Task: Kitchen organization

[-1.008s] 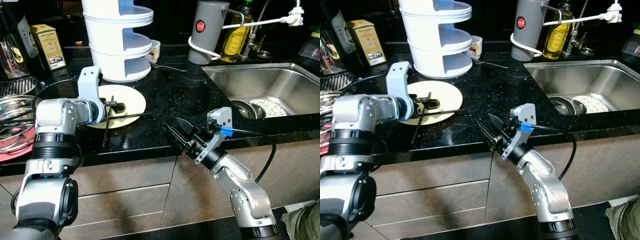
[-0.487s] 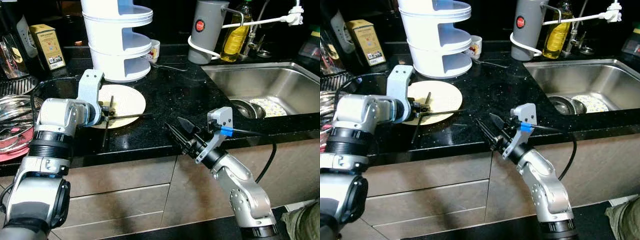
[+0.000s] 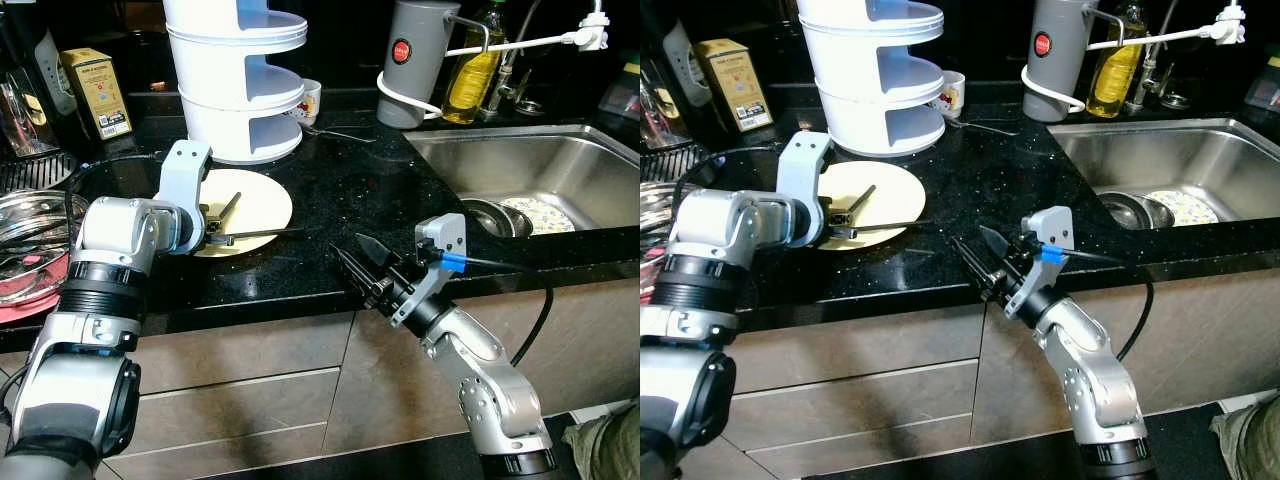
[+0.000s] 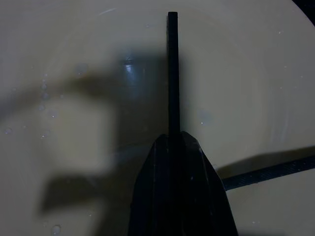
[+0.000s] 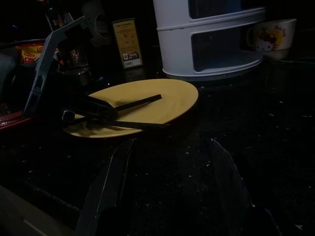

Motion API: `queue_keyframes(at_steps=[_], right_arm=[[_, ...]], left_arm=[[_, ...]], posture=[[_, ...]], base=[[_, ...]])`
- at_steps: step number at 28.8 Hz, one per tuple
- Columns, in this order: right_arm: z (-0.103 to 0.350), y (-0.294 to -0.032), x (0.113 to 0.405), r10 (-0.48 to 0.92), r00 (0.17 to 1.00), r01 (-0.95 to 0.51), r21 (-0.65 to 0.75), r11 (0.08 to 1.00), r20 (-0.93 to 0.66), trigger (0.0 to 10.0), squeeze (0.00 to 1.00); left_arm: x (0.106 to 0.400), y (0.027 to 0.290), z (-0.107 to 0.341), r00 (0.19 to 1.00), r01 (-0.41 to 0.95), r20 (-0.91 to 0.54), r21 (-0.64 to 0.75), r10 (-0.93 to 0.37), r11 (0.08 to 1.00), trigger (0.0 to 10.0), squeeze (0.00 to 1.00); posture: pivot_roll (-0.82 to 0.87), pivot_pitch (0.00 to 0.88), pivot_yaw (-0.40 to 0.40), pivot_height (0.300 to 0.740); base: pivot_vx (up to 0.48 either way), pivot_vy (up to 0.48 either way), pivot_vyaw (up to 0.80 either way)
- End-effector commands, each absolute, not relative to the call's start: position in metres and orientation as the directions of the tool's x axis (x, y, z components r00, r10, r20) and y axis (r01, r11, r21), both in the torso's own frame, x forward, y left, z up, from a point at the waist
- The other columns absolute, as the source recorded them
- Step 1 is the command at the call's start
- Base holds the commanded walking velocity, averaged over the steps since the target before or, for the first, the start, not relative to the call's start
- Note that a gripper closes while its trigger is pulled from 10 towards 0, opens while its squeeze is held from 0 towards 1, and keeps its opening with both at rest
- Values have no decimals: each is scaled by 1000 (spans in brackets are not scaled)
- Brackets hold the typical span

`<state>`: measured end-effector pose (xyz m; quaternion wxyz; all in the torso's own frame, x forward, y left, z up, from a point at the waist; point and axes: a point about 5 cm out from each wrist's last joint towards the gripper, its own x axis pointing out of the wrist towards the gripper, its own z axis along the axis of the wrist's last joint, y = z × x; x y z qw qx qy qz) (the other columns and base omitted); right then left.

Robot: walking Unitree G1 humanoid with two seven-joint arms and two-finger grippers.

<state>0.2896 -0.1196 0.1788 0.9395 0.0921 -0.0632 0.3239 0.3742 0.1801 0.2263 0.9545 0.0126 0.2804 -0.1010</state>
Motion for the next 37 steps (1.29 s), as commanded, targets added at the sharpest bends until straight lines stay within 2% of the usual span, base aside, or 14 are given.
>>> queue_keyframes(at_steps=[1,5,9,10,11,12,13,16,17,18,19,23,28,37], right_arm=[[179,-120,291,590,789,-612,124,781,174,10000,0],[178,-120,291,587,790,-609,125,783,175,10000,0],[180,-121,292,576,796,-602,146,785,188,10000,0],[180,-121,293,572,797,-600,152,785,193,10000,0],[181,-121,293,569,798,-599,156,786,197,10000,0],[181,-121,293,569,798,-599,156,786,197,10000,0],[181,-121,293,568,799,-598,159,786,199,10000,0],[181,-121,294,565,800,-596,161,786,202,10000,0],[182,-121,294,564,800,-595,163,787,203,10000,0],[182,-121,294,564,800,-595,163,787,203,10000,0],[182,-121,294,563,801,-595,163,787,203,10000,0],[183,-122,294,558,804,-591,166,790,208,10000,0],[189,-125,296,531,806,-584,209,784,261,10000,0],[199,-126,293,540,762,-637,267,723,356,10000,0]], left_arm=[[373,183,219,810,195,-561,-23,-174,981,0,0],[375,183,223,829,192,-533,-15,-170,981,0,0],[381,180,264,945,172,-282,7,-163,985,0,0],[381,177,284,973,175,-153,-1,-173,985,471,0],[379,172,299,981,192,-42,-1,-192,981,2392,0],[379,172,299,981,192,-42,-1,-192,981,2392,0],[376,169,309,977,207,43,2,-207,978,3255,0],[370,164,318,958,249,154,-28,-242,968,3412,0],[366,163,318,952,261,185,-63,-246,963,6157,0],[366,163,318,952,261,185,-63,-246,963,6157,0],[365,163,314,952,265,193,-122,-239,956,9765,0],[355,161,299,947,266,266,-343,-179,901,10000,0],[350,162,278,970,113,239,-267,-47,957,10000,0],[320,141,260,915,347,283,-194,-287,918,10000,0]], posture=[[-94,0,-22,740],[-95,0,-22,740],[-91,0,-23,740],[-89,0,-24,740],[-88,0,-25,740],[-88,0,-25,740],[-88,0,-25,740],[-89,0,-24,740],[-89,0,-25,740],[-89,0,-25,740],[-89,0,-26,740],[-86,0,-30,740],[-75,0,-37,740],[-68,0,-41,740]], base=[[0,0,0],[0,0,0],[0,0,0],[0,0,0],[0,0,0],[0,0,0],[0,0,0],[0,0,0],[0,0,0],[0,0,0],[0,0,0],[0,0,0],[0,0,0],[0,0,0]])
